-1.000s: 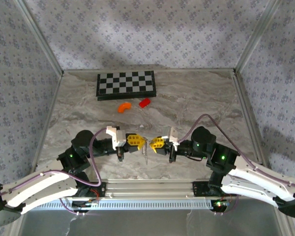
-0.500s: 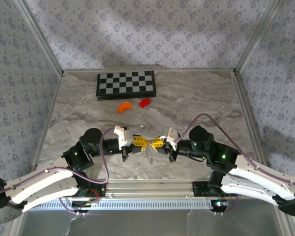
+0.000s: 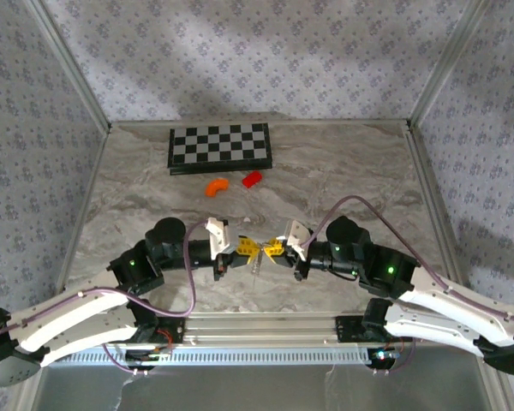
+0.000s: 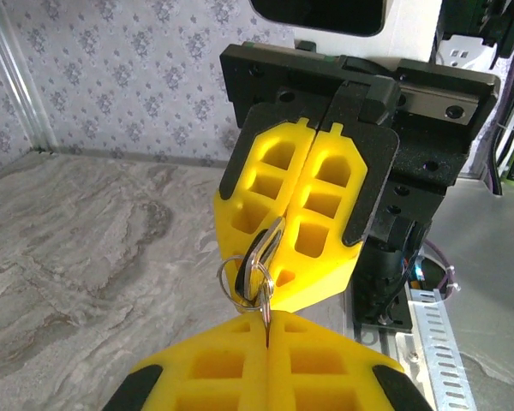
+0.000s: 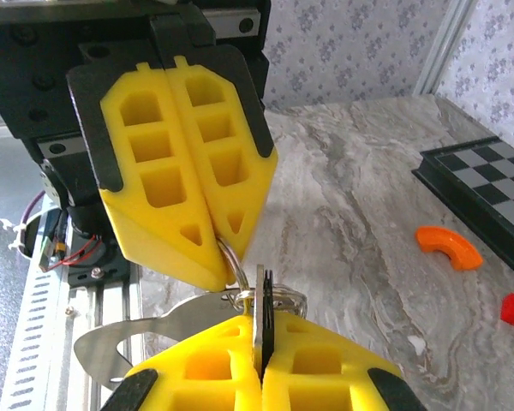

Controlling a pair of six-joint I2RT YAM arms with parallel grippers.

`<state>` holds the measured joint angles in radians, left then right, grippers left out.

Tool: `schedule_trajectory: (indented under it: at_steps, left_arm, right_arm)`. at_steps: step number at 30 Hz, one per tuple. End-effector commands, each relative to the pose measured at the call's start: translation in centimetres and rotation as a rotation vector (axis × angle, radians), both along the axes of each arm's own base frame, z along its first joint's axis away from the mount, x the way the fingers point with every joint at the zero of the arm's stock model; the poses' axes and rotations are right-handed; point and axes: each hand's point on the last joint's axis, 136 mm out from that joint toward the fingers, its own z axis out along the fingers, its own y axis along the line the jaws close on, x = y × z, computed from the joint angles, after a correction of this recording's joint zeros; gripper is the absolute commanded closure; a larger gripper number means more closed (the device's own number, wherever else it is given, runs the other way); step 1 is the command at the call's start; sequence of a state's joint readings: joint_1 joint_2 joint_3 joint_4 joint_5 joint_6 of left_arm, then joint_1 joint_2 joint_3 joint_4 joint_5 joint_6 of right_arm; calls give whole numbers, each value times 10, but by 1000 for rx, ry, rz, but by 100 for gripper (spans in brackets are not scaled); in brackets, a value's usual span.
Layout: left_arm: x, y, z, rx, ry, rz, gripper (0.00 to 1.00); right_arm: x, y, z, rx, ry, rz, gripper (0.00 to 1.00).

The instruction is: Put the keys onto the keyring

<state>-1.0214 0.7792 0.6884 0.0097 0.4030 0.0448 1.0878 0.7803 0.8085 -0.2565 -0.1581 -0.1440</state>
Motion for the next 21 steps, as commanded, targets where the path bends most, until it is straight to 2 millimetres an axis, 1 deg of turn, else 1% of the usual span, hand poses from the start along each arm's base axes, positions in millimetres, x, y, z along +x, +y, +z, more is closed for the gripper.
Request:
schedule_trajectory:
  at_steps: [1,10,14,17,18,21]
  left_arm:
    - [-3,0,1,38,0,-20,100]
    - [-3,0,-5,66,9,-21,100]
    - [2,4,-10,74,1,15,100]
    - [11,7,-13,72,-7,73,99]
    - [14,9,-15,72,-8,94,93]
    - [21,13,-22,69,-7,145,70]
  right_arm:
    - [3,-3,21,16,-53,-23,100]
    - [2,-5,21,-28,-84,-17,100]
    - [7,-9,21,-49,-92,-53,100]
    - [11,-12,17,-65,-81,-76,100]
    - [12,-12,14,-74,-61,-83,100]
    - [31,-17,3,-127,-30,-166,100]
